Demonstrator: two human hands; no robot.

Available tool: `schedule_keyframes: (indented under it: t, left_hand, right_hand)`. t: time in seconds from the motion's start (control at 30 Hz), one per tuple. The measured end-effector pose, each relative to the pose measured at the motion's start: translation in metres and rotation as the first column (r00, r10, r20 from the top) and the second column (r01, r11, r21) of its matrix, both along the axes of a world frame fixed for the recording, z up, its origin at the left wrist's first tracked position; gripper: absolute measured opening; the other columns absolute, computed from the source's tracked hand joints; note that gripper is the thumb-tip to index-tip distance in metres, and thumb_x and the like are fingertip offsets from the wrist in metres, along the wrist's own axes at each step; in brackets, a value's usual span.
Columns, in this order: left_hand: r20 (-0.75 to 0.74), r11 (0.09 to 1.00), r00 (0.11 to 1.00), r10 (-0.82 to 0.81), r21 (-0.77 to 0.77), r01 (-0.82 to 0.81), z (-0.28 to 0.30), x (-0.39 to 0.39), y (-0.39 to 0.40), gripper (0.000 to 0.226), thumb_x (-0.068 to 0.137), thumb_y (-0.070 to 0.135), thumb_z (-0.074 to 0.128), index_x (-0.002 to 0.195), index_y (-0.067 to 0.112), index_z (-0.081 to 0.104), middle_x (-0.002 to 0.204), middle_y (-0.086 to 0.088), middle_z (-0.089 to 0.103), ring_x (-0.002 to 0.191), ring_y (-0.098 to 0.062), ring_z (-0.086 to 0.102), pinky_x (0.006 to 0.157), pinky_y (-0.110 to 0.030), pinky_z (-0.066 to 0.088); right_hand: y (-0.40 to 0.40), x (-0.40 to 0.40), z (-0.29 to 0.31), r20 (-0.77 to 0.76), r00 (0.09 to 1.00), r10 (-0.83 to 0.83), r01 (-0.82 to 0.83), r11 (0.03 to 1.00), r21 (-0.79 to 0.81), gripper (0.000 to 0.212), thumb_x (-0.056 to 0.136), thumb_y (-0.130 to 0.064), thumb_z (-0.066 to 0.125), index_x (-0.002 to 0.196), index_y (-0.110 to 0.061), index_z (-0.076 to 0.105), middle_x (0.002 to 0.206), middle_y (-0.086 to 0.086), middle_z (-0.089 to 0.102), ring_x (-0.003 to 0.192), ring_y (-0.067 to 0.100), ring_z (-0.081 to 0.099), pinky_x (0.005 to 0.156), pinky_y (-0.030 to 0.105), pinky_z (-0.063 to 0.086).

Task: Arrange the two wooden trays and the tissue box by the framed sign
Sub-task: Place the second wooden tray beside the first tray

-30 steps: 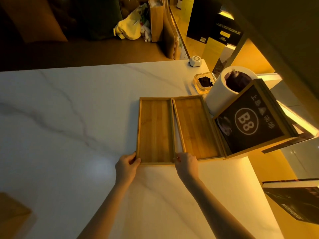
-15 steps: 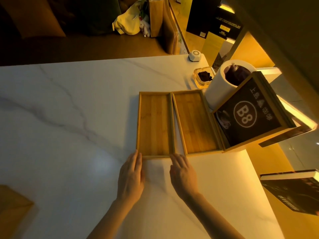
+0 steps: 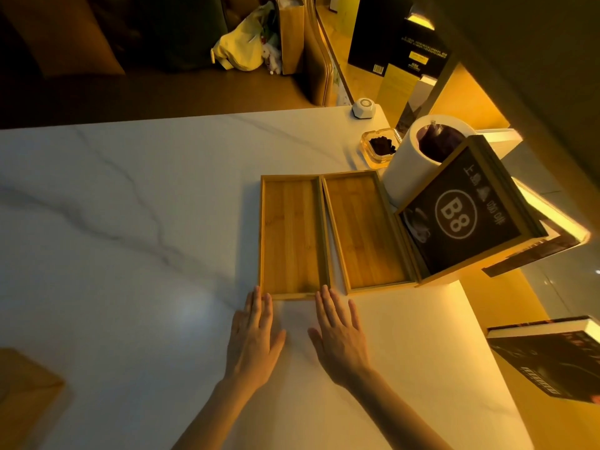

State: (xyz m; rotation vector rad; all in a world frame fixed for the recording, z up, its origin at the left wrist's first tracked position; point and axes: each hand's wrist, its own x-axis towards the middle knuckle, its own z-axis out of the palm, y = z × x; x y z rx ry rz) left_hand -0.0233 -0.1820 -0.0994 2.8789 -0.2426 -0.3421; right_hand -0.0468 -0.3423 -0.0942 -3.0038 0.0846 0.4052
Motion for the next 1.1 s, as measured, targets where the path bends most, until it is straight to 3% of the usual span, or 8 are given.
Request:
schedule_keyframes:
  t: [0.43, 0.57, 0.7, 0.87, 0.97, 1.1]
  left_hand:
    - [-0.083, 1.0, 0.997, -0.001, -0.009, 0.001, 0.004, -0.002, -0.008, 0.073, 0.087, 0.059, 0.008, 0.132, 0.007, 0.034, 0.137, -0.017, 0.047, 0.119, -0.032, 0.051, 0.086, -0.044, 0.048]
    - [-0.08, 1.0, 0.997, -0.008, -0.008, 0.008, 0.002, -0.005, -0.01, 0.072, 0.087, 0.059, 0.009, 0.133, 0.009, 0.032, 0.139, -0.016, 0.045, 0.121, -0.03, 0.049, 0.088, -0.042, 0.047]
    - [-0.075, 1.0, 0.997, -0.019, -0.023, 0.017, 0.002, -0.007, -0.012, 0.072, 0.087, 0.059, 0.01, 0.133, 0.009, 0.033, 0.138, -0.016, 0.045, 0.121, -0.03, 0.05, 0.088, -0.042, 0.048]
    - [-0.065, 0.998, 0.997, -0.043, -0.041, 0.04, 0.001, -0.007, -0.015, 0.072, 0.087, 0.06, 0.012, 0.134, 0.009, 0.032, 0.139, -0.016, 0.044, 0.122, -0.03, 0.048, 0.088, -0.04, 0.048]
    - [-0.071, 0.998, 0.996, -0.047, -0.046, 0.044, 0.002, -0.007, -0.015, 0.073, 0.087, 0.06, 0.01, 0.133, 0.009, 0.034, 0.138, -0.016, 0.045, 0.121, -0.03, 0.049, 0.087, -0.04, 0.048]
    - [-0.072, 0.997, 0.996, -0.055, -0.062, 0.05, 0.003, -0.007, -0.013, 0.073, 0.087, 0.06, 0.011, 0.132, 0.008, 0.035, 0.137, -0.017, 0.046, 0.12, -0.031, 0.05, 0.087, -0.041, 0.049]
  right_hand:
    - [-0.013, 0.001, 0.002, -0.024, 1.0, 0.021, -0.021, 1.0, -0.011, 0.069, 0.092, -0.046, -0.002, 0.131, -0.016, 0.046, 0.136, 0.004, 0.052, 0.129, 0.022, 0.037, 0.109, 0.038, 0.0]
    - [-0.016, -0.001, 0.0, 0.002, 1.0, 0.027, -0.027, 0.999, -0.018, 0.061, 0.091, -0.048, 0.013, 0.132, -0.016, 0.044, 0.139, 0.005, 0.048, 0.129, 0.023, 0.037, 0.109, 0.038, 0.0]
    - [-0.02, -0.001, -0.003, 0.027, 0.999, 0.025, -0.024, 0.999, -0.03, 0.063, 0.092, -0.047, 0.005, 0.135, -0.016, 0.039, 0.142, 0.003, 0.033, 0.131, 0.023, 0.036, 0.109, 0.037, -0.001]
    - [-0.024, -0.002, -0.004, 0.039, 0.999, 0.027, -0.025, 0.999, -0.041, 0.061, 0.09, -0.049, 0.015, 0.135, -0.016, 0.039, 0.142, 0.004, 0.036, 0.131, 0.023, 0.034, 0.109, 0.037, -0.002]
    - [-0.025, -0.001, -0.002, 0.012, 1.0, 0.016, -0.016, 0.999, -0.031, 0.064, 0.092, -0.047, 0.004, 0.134, -0.016, 0.041, 0.14, 0.005, 0.047, 0.131, 0.024, 0.035, 0.109, 0.037, -0.001]
    - [-0.024, -0.002, -0.002, -0.007, 1.0, 0.004, -0.004, 1.0, -0.028, 0.067, 0.092, -0.047, -0.001, 0.135, -0.016, 0.039, 0.141, 0.006, 0.046, 0.132, 0.024, 0.034, 0.109, 0.038, -0.001]
